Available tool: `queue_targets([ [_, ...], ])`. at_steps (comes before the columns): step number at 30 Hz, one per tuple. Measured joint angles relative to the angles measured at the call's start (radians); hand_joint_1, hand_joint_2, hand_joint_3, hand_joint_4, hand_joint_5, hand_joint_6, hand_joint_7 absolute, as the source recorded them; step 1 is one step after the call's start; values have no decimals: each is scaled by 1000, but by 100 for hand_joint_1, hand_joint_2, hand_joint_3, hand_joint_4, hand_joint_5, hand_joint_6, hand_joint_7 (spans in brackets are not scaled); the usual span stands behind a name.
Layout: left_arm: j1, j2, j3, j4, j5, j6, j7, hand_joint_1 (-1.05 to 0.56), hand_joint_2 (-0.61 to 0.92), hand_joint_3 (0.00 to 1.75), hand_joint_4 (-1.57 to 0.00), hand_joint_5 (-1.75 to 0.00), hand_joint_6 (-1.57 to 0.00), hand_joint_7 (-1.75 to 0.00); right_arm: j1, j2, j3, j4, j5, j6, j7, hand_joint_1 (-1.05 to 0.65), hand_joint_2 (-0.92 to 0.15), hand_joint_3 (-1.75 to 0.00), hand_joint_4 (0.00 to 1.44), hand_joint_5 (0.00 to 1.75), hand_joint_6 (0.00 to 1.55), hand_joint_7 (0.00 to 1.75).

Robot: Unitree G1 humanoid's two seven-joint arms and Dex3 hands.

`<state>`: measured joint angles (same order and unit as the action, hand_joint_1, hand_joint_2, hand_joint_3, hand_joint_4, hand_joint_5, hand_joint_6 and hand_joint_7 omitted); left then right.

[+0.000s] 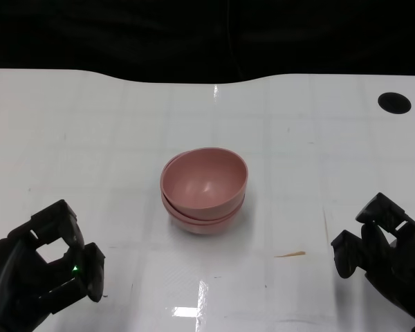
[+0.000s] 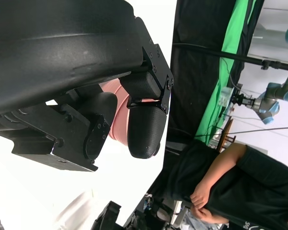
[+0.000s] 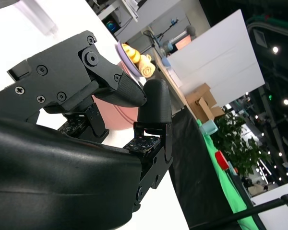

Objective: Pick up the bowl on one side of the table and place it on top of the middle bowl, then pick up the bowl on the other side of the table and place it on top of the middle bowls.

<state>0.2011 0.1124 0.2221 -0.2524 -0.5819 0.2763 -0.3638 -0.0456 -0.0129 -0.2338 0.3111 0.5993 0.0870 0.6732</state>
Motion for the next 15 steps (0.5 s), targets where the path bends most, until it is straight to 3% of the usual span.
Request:
queue_targets([
  [15, -3, 0, 7, -5, 1, 1, 2, 28, 92, 144, -104, -175, -81, -175, 1, 35, 9, -23, -34, -8, -40, -6, -53, -124, 94, 175, 73, 170],
])
